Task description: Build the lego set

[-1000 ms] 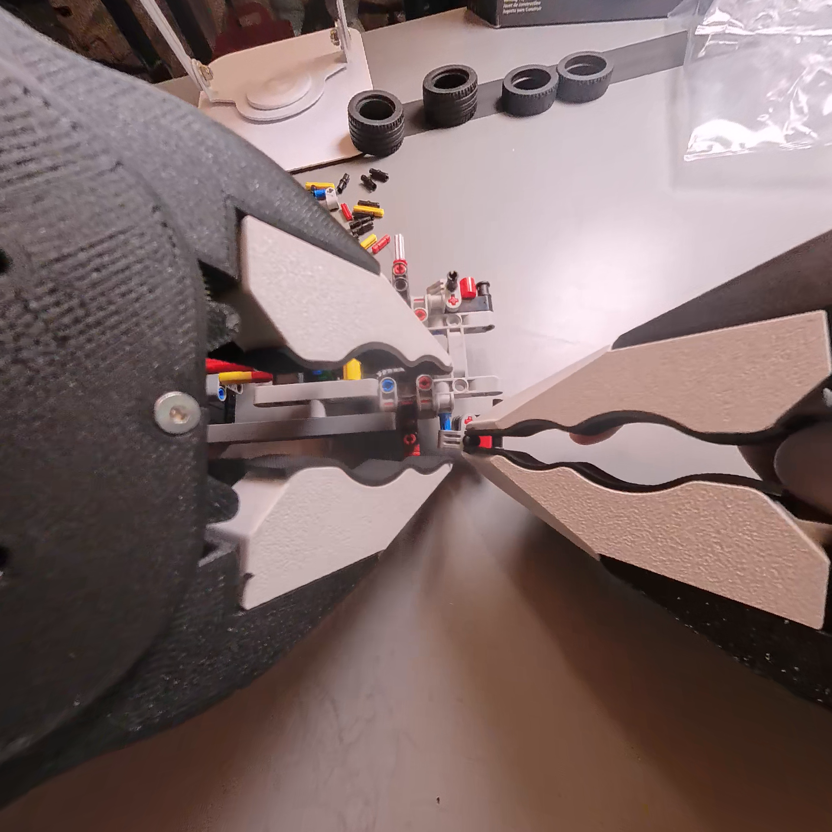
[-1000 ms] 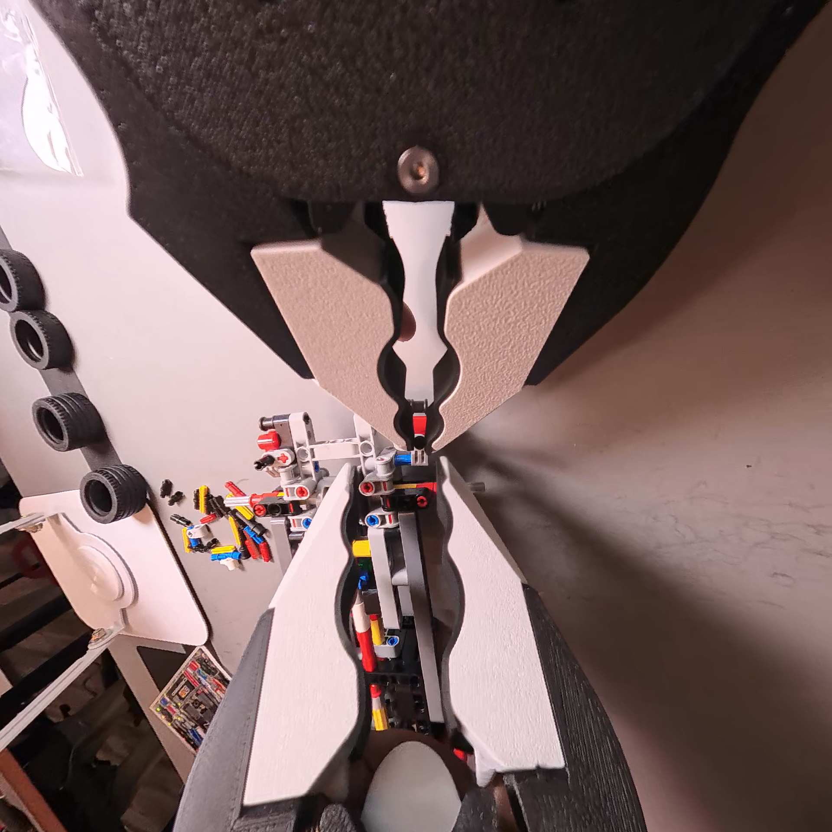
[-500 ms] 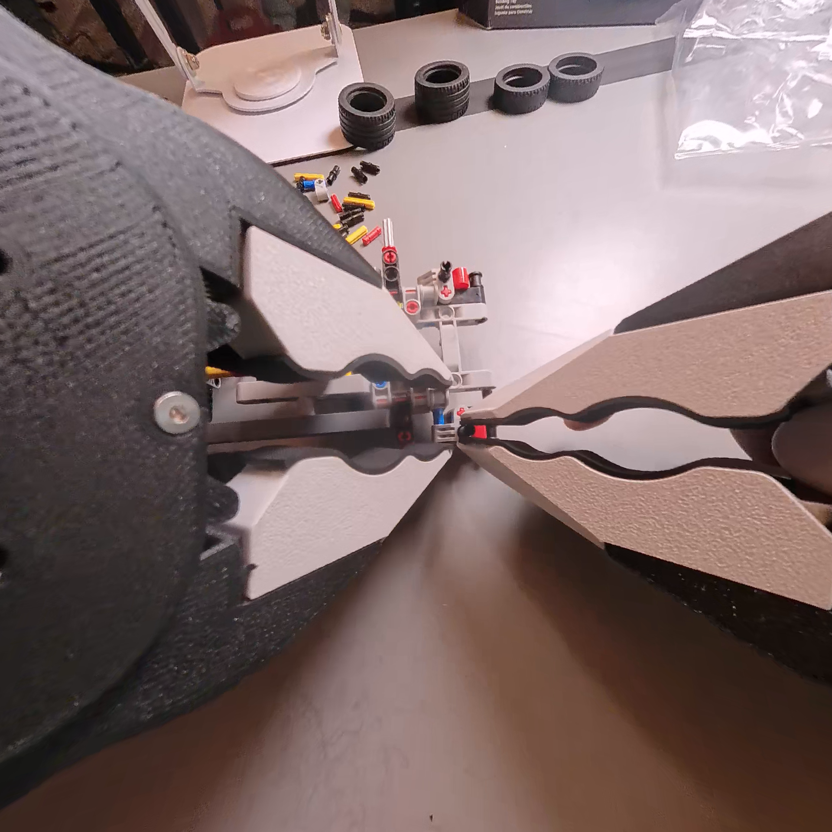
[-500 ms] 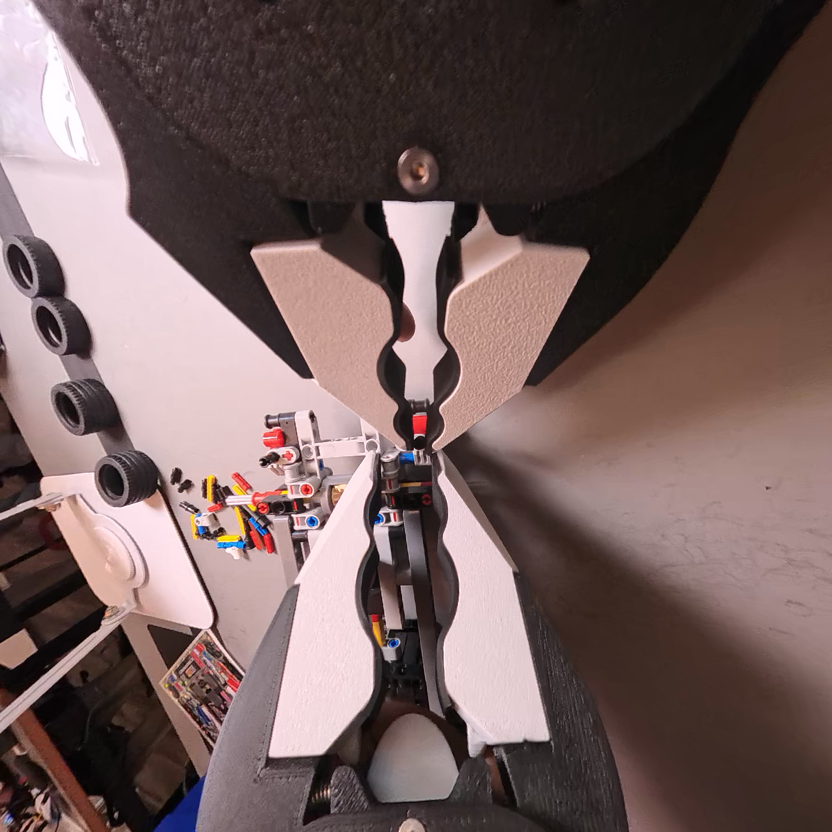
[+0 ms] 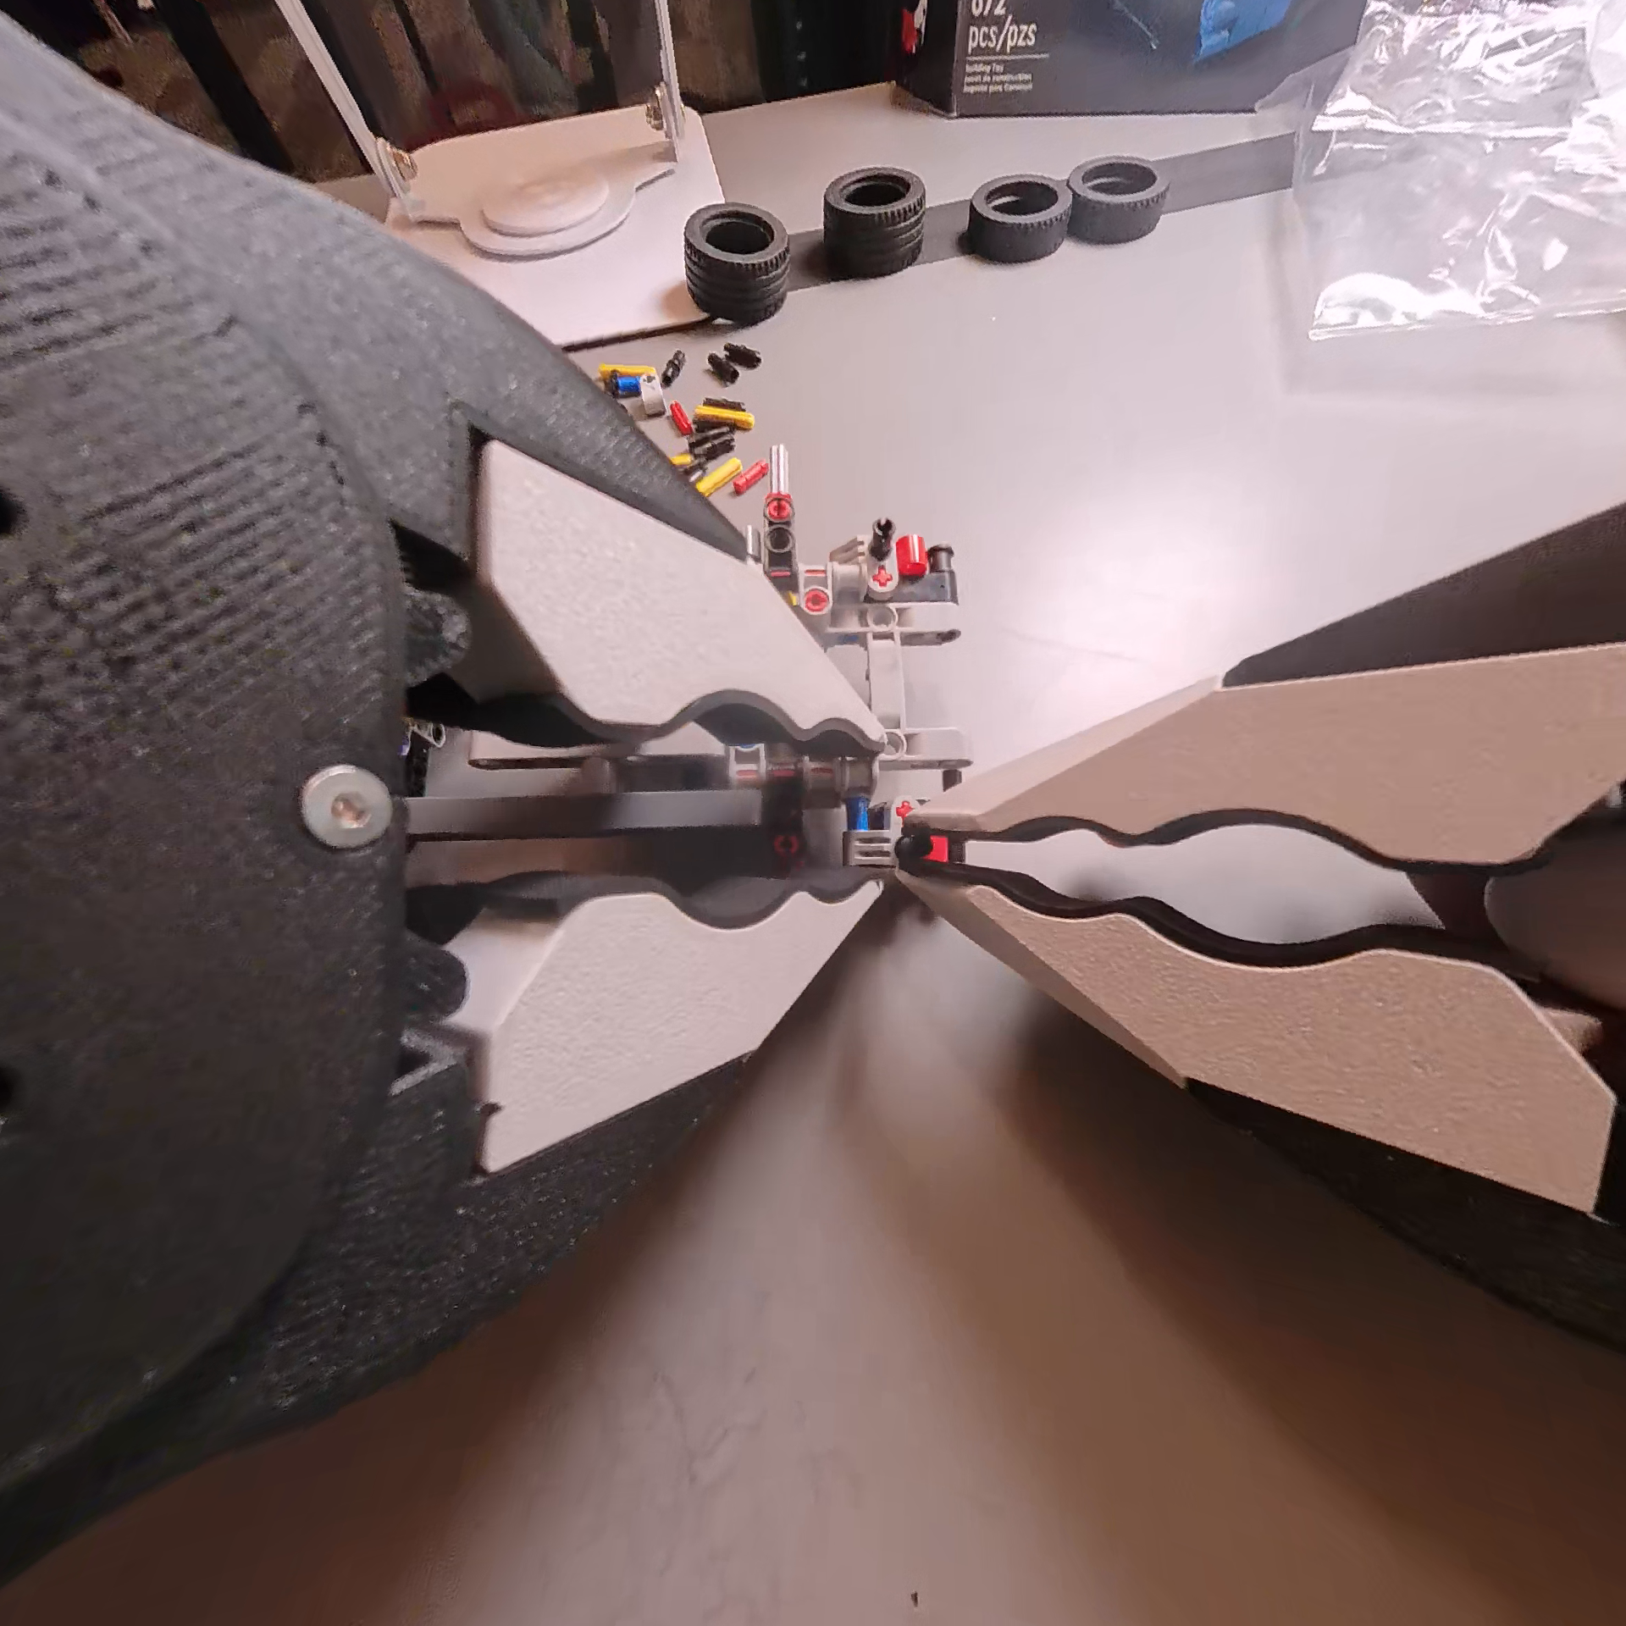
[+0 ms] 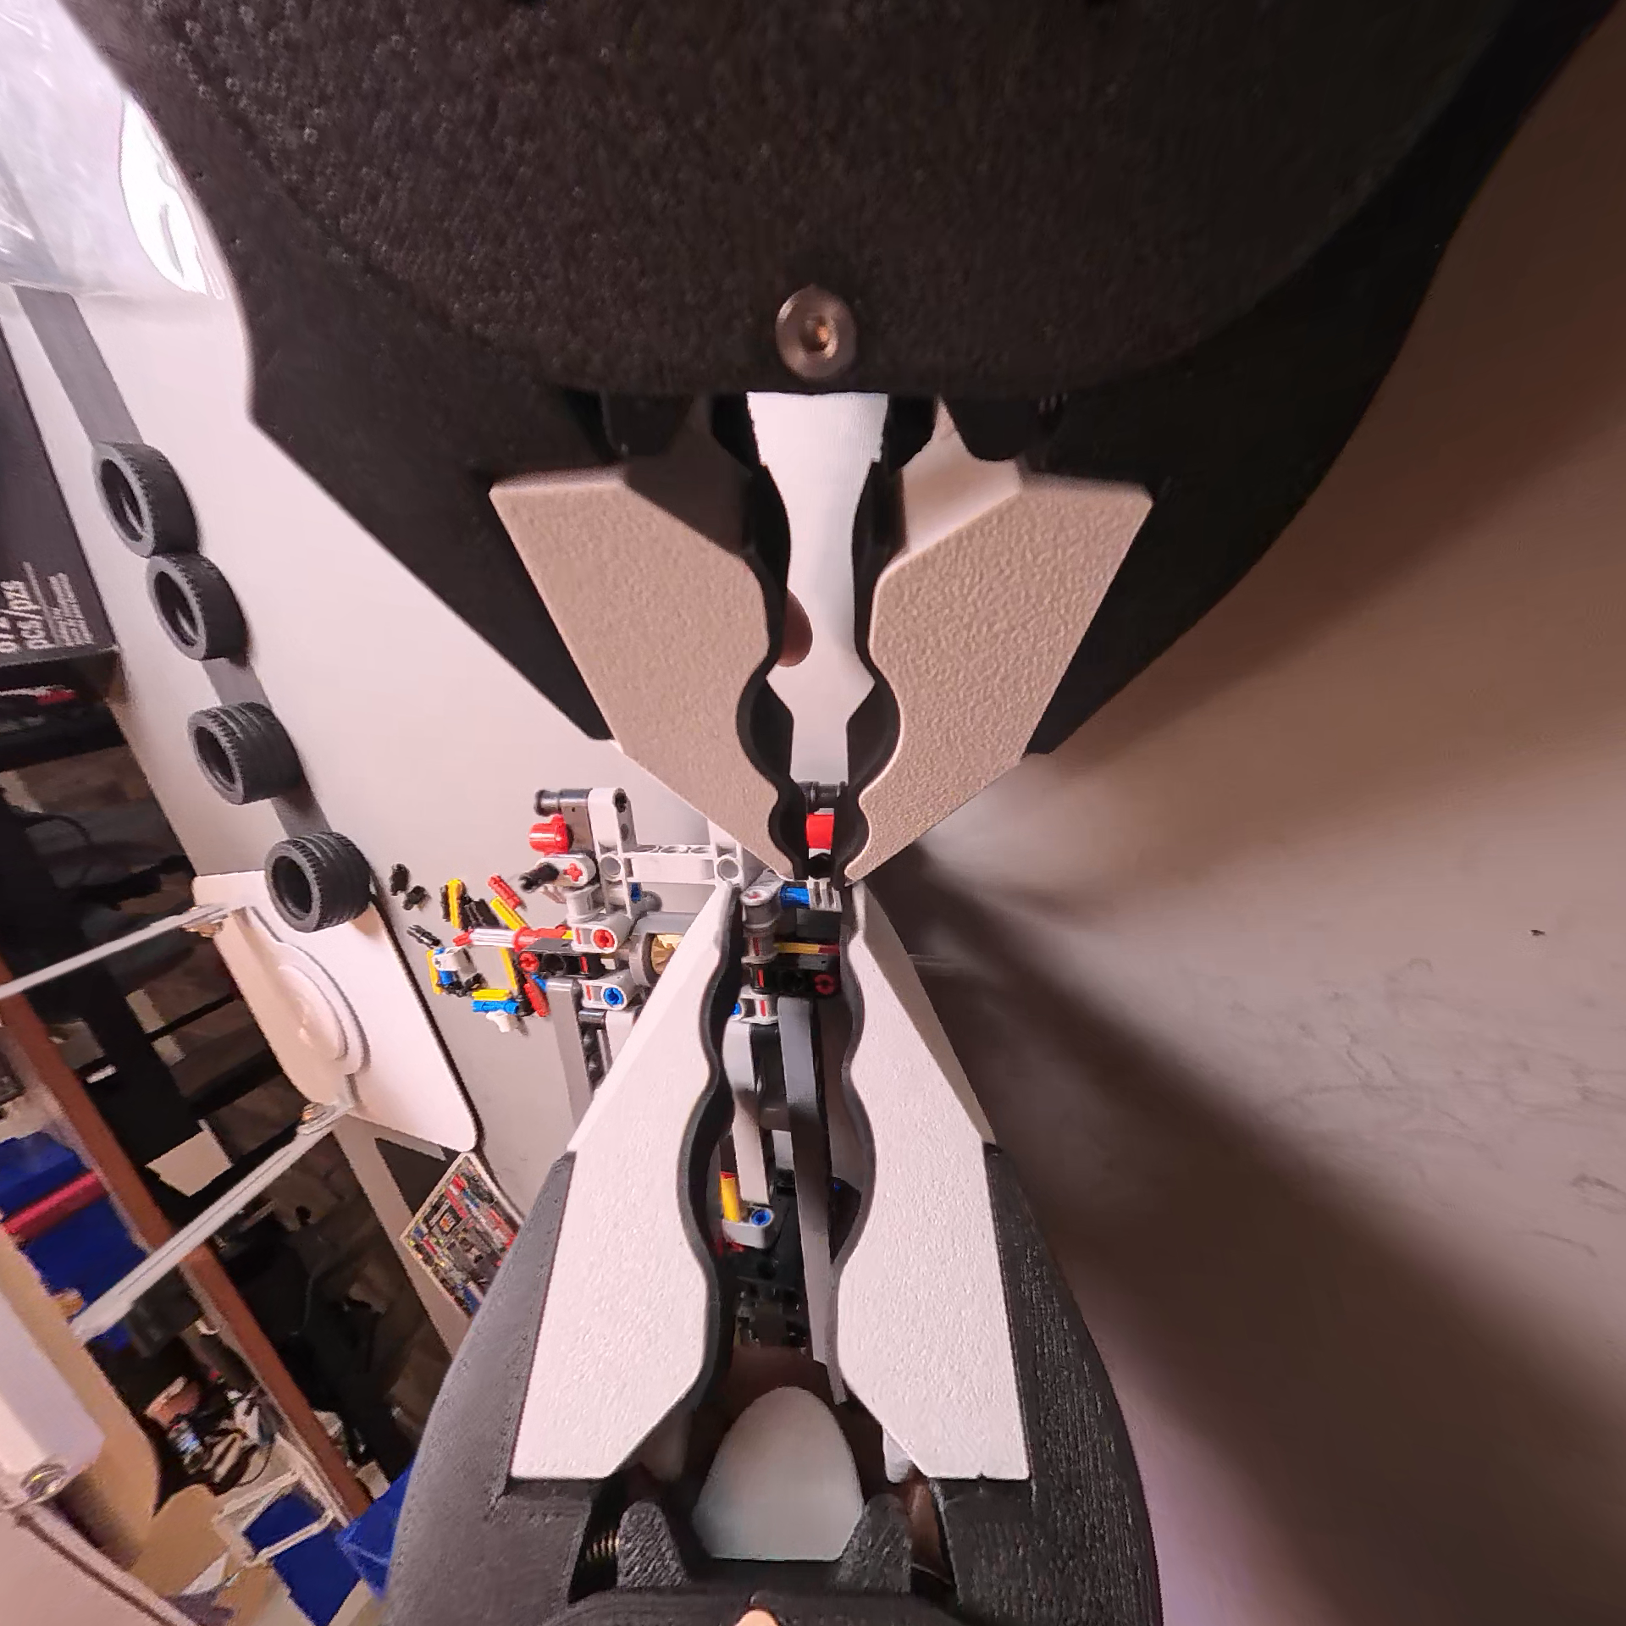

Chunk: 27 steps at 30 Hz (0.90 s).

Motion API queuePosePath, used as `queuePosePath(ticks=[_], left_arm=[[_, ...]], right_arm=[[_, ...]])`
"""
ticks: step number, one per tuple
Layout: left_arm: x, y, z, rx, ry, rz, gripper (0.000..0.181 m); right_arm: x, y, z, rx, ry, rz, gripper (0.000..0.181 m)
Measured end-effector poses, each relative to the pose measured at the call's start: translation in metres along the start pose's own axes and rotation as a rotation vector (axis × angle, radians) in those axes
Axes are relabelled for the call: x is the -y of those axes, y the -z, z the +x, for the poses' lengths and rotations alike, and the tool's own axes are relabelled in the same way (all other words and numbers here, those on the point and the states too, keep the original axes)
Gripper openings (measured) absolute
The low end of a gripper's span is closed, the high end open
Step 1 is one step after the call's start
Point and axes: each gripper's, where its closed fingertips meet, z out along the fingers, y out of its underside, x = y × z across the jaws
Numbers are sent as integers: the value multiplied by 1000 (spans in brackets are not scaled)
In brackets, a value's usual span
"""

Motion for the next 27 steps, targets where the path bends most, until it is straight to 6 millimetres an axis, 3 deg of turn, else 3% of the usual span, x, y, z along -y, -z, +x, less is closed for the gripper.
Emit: queuePosePath(ticks=[12, 27], left_arm=[[-3, 0, -9, 66, -35, -47, 32], [-5, -4, -11, 56, -45, -68, 25]], right_arm=[[0, -2, 3, -45, 17, -4, 0], [2, -1, 11, -8, -59, 21, 1]])
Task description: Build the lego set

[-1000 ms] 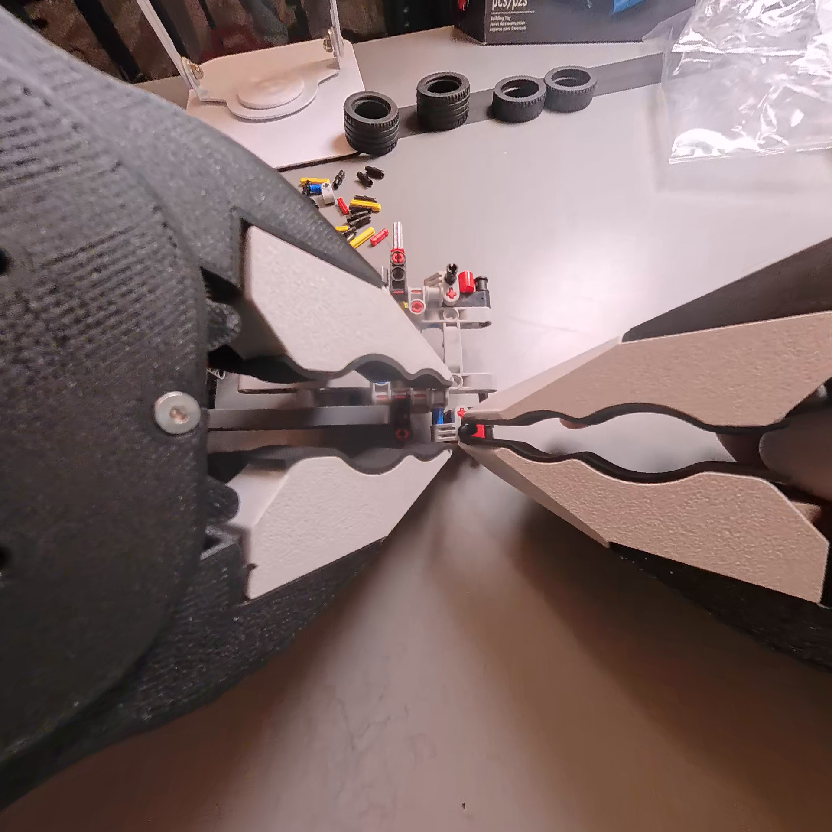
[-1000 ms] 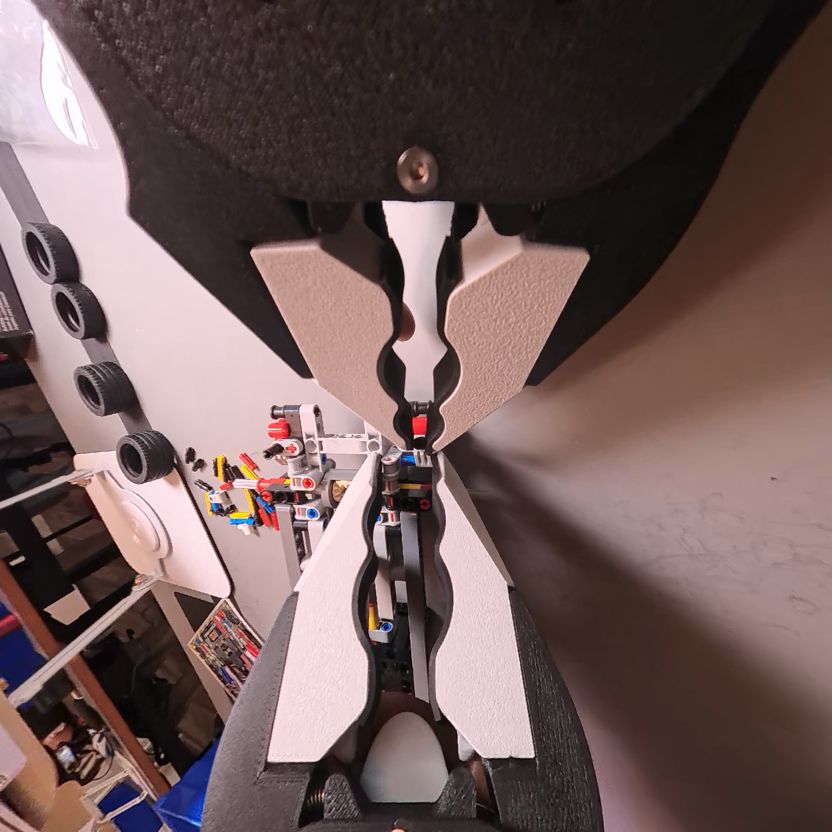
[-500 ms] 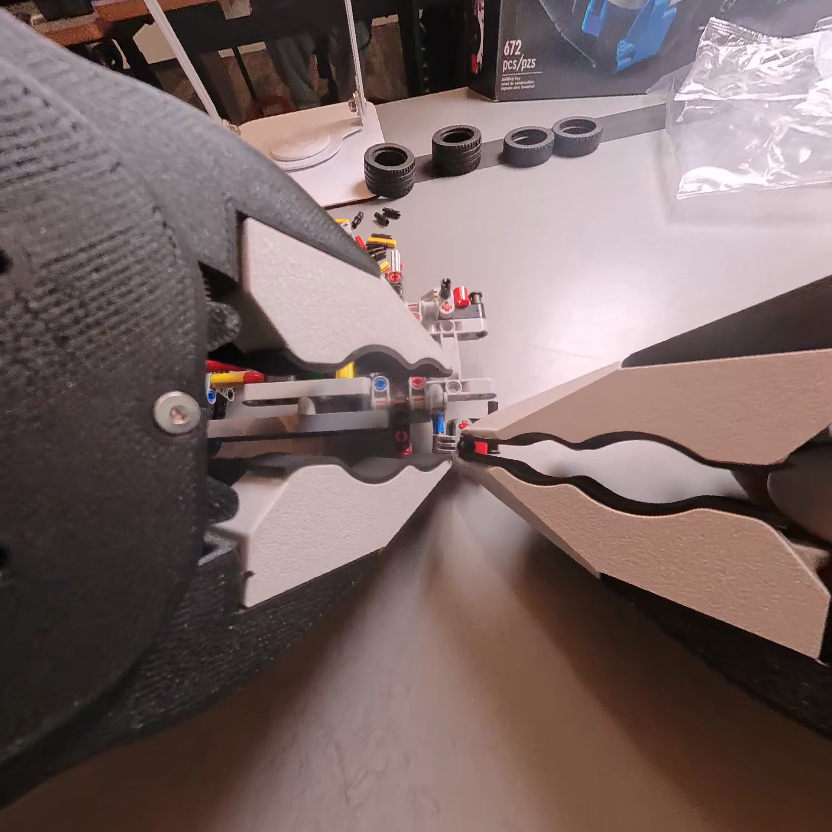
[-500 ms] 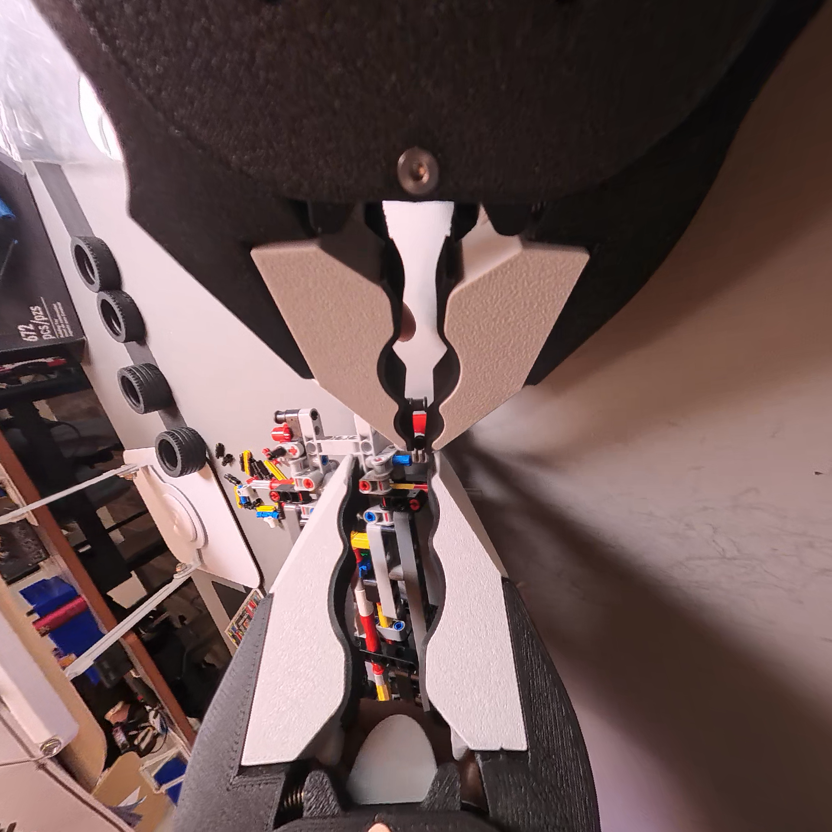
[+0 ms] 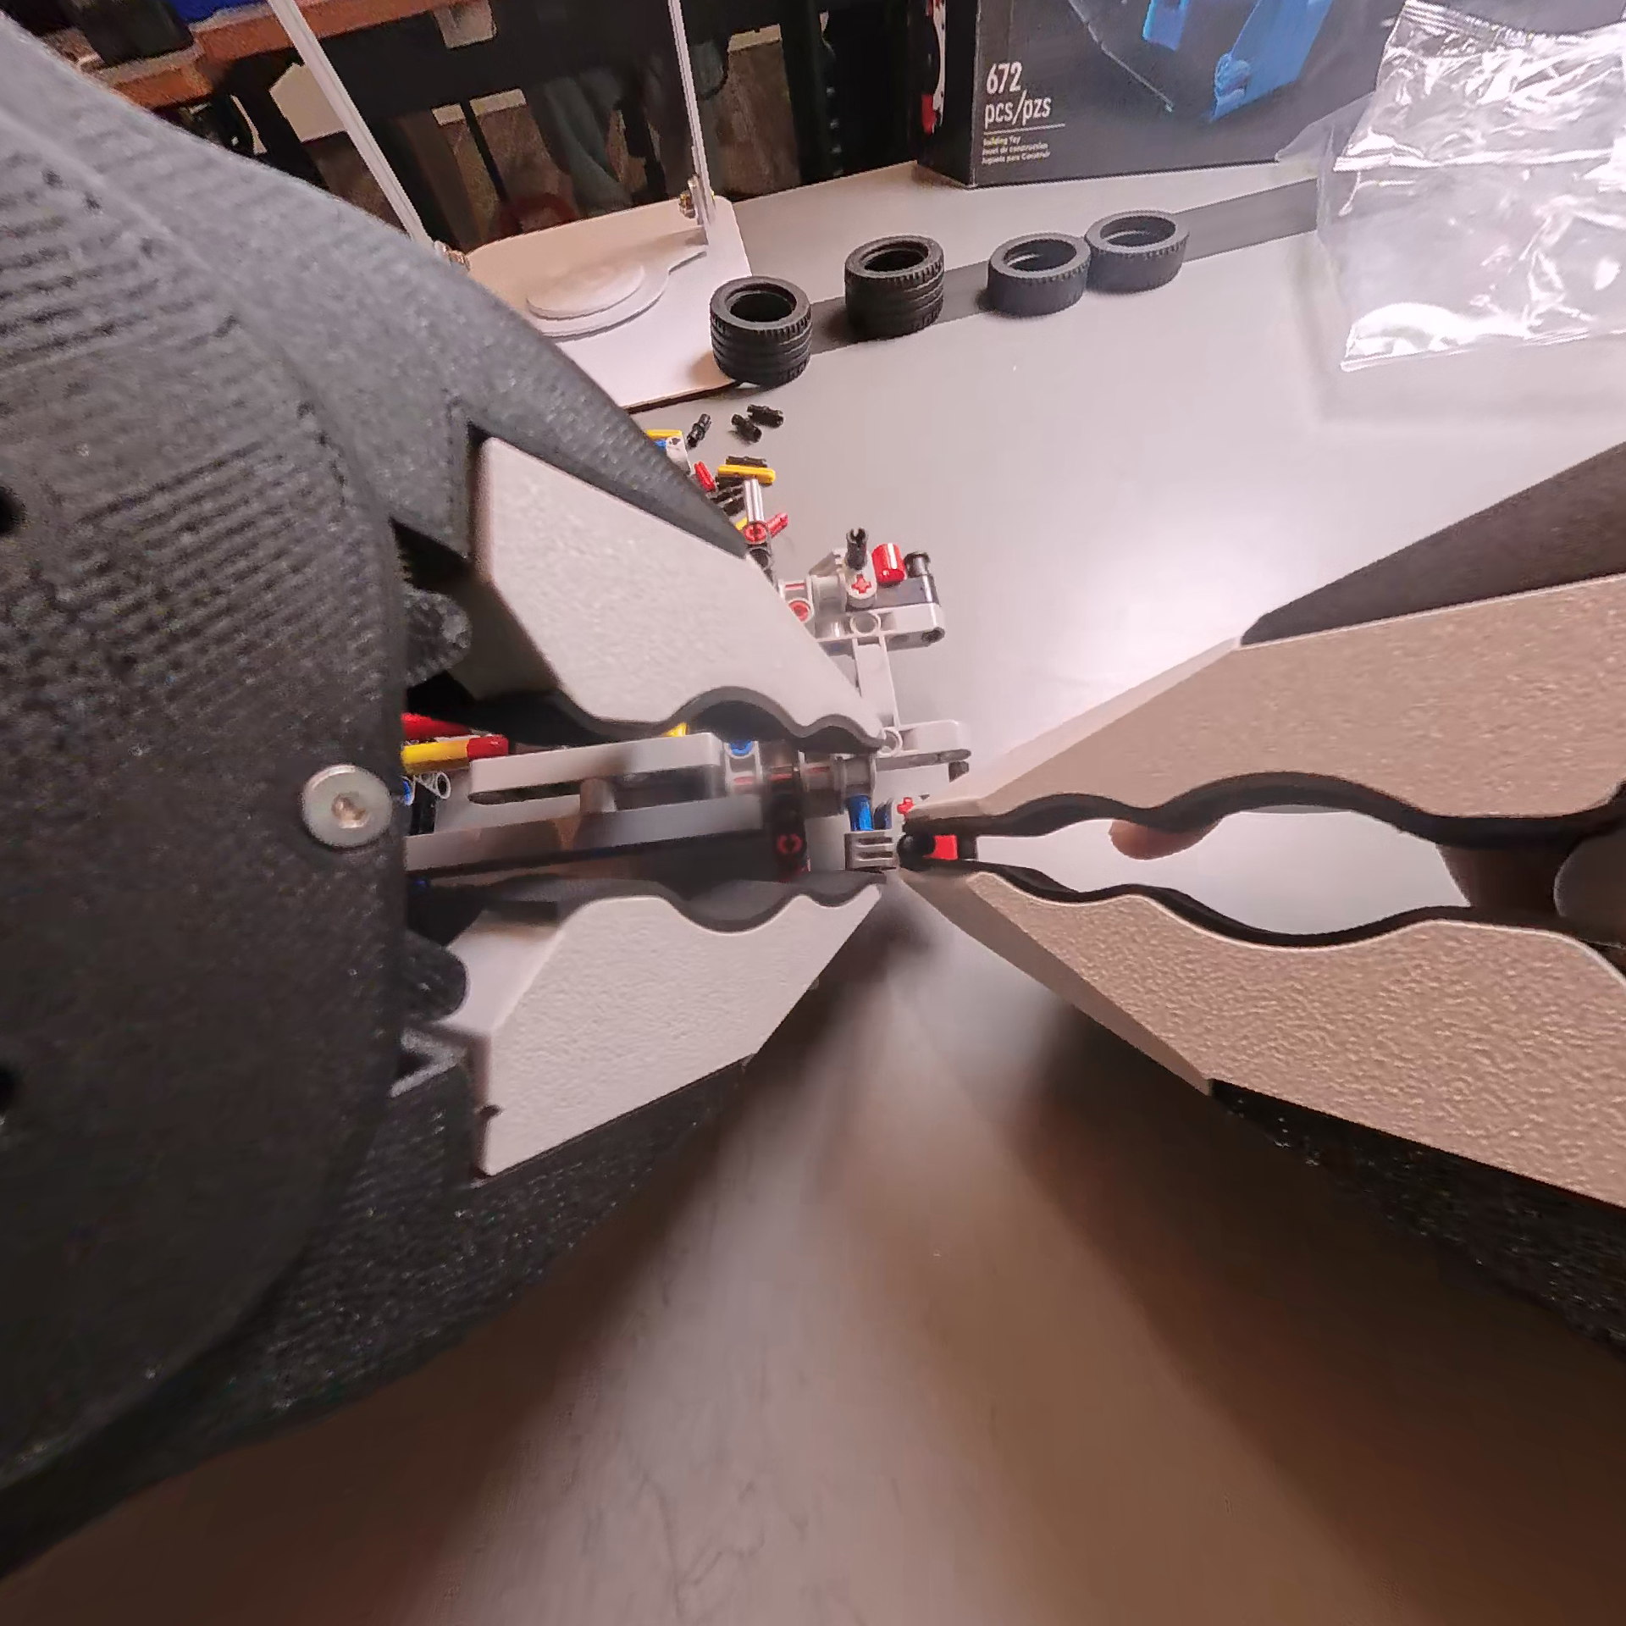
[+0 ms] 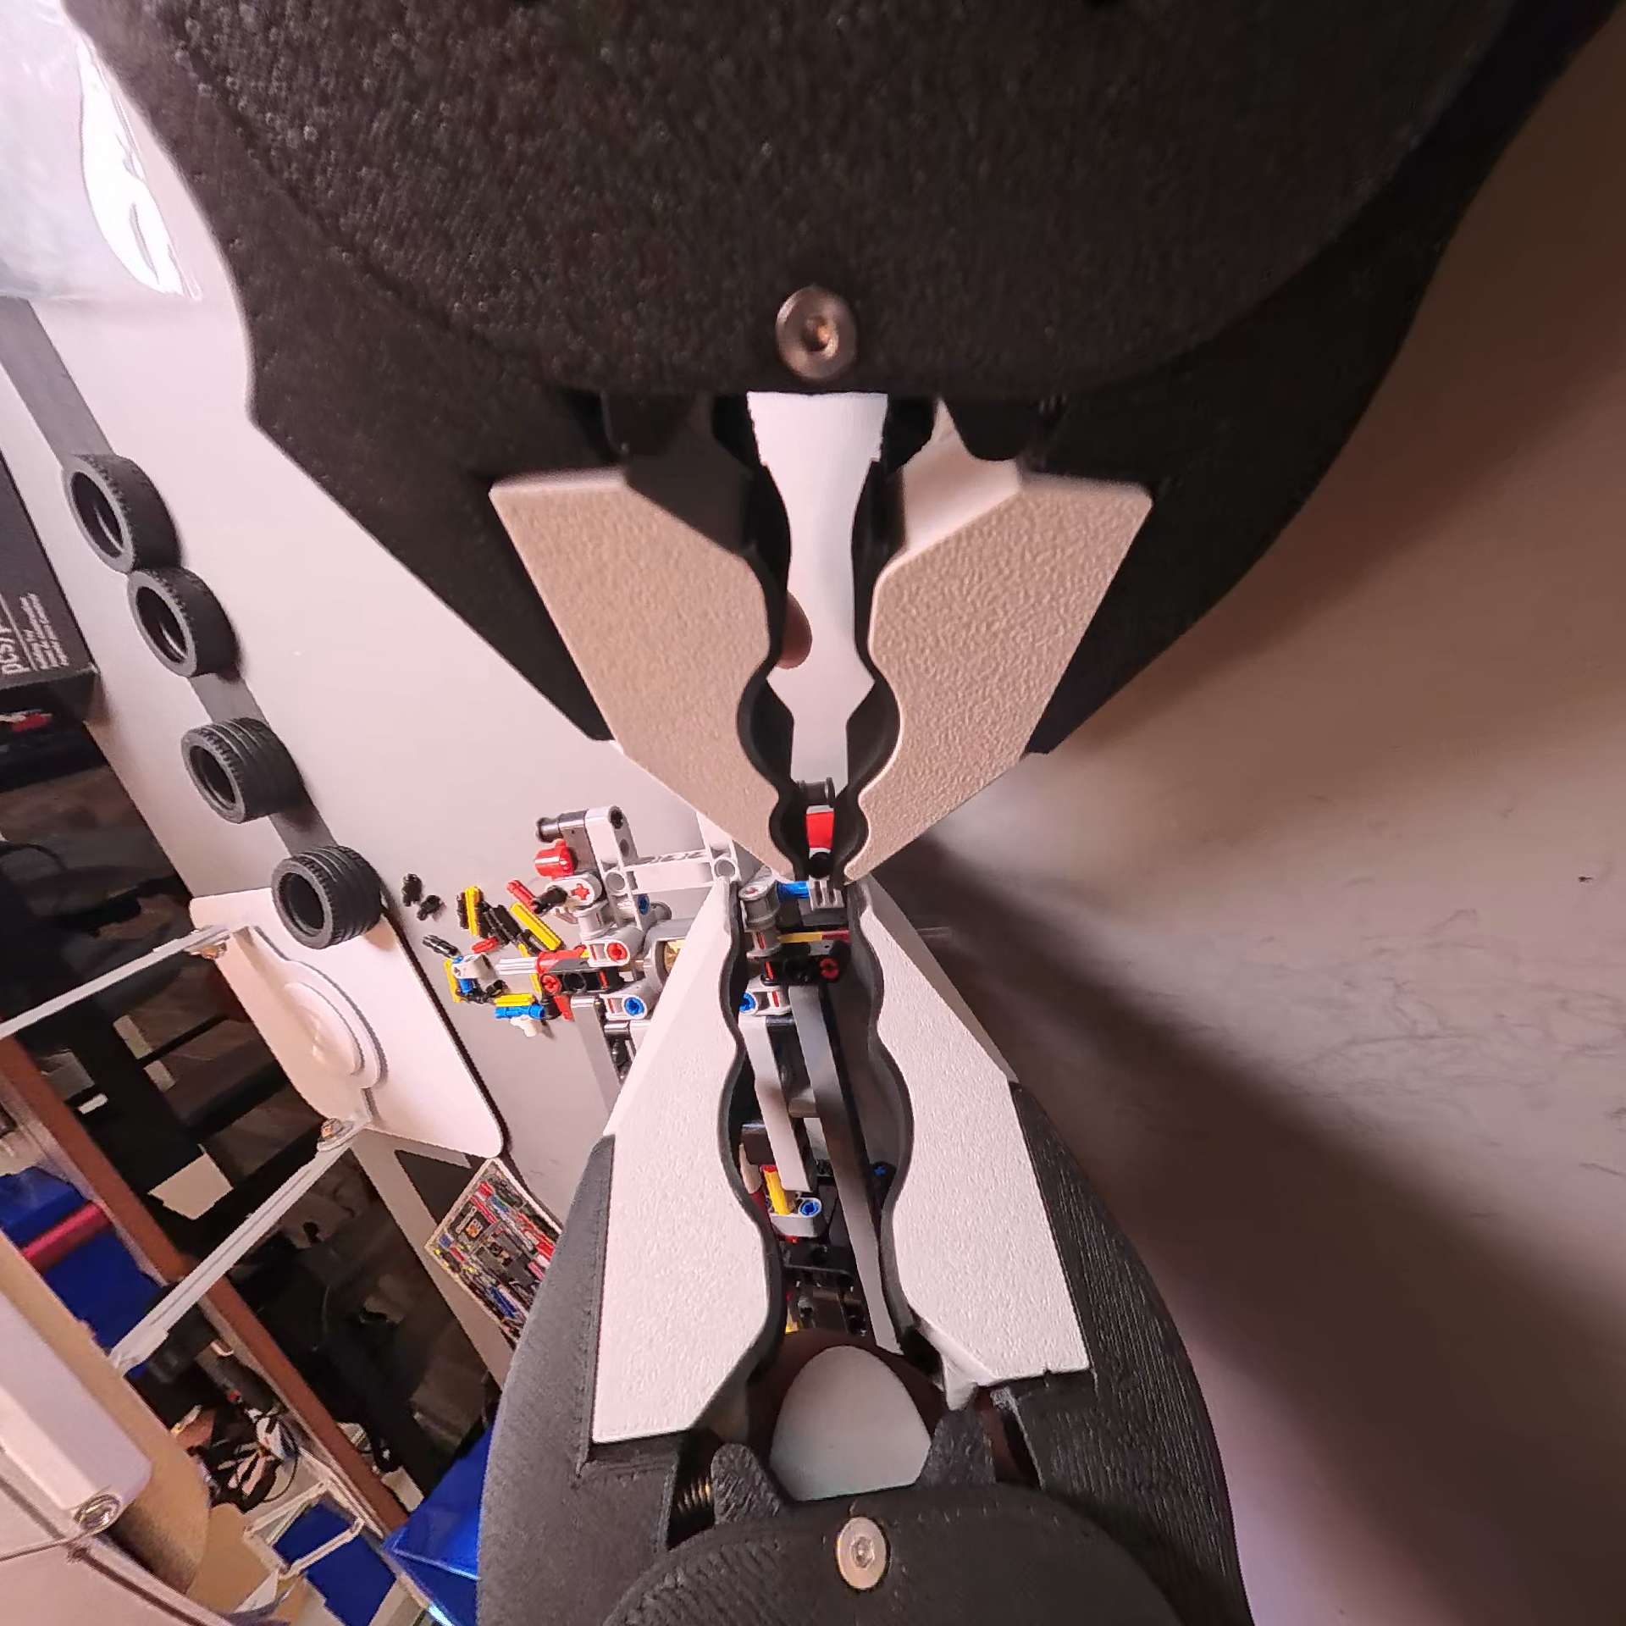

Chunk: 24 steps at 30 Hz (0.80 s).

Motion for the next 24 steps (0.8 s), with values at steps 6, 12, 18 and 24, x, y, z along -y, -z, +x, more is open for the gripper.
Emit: queuePosePath(ticks=[6, 12, 18, 24], left_arm=[[0, 1, 2, -13, 14, 3, 24], [-3, 3, 5, 0, 8, 16, 23], [-6, 4, 6, 27, -5, 26, 23], [-8, 3, 6, 34, 10, 38, 24]], right_arm=[[1, -1, 0, 4, 3, 2, 1], [2, -3, -3, 8, 15, 8, 1], [2, -5, -5, 12, 12, 5, 1], [1, -8, -6, 12, 20, -5, 1]])
